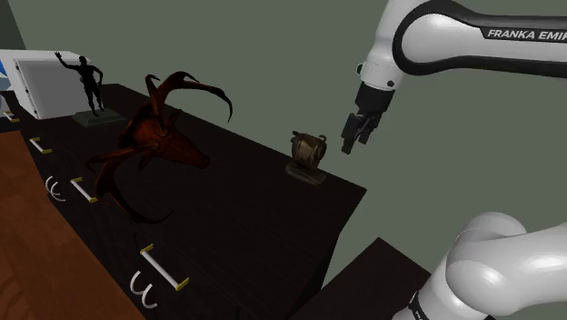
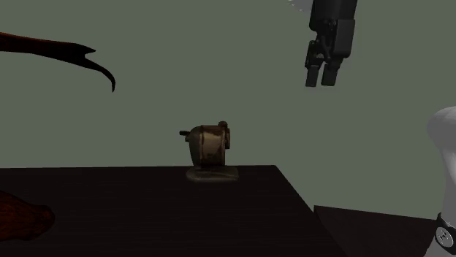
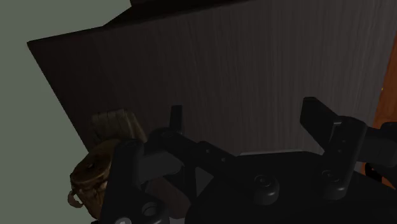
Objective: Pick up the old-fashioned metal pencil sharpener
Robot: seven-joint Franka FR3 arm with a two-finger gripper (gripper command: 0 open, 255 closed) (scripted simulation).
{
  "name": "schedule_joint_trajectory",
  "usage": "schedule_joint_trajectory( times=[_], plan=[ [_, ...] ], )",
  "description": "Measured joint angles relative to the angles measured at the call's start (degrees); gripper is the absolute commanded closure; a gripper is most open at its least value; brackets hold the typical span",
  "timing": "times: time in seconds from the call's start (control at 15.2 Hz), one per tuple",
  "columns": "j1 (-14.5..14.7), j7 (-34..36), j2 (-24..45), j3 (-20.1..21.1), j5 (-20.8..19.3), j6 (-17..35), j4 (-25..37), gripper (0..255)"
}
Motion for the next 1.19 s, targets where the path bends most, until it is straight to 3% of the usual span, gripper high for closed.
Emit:
schedule_joint_trajectory(
  times=[0.2,0.66,1.19],
  plan=[
    [-0.4,-0.2,2.4,-0.3,-0.4,1.7,0.5,0],
    [-2.3,-1.0,17.4,-2.1,-2.2,9.1,7.5,0],
    [-4.1,-1.7,34.9,-4.0,-3.4,13.9,19.4,0]
  ],
)
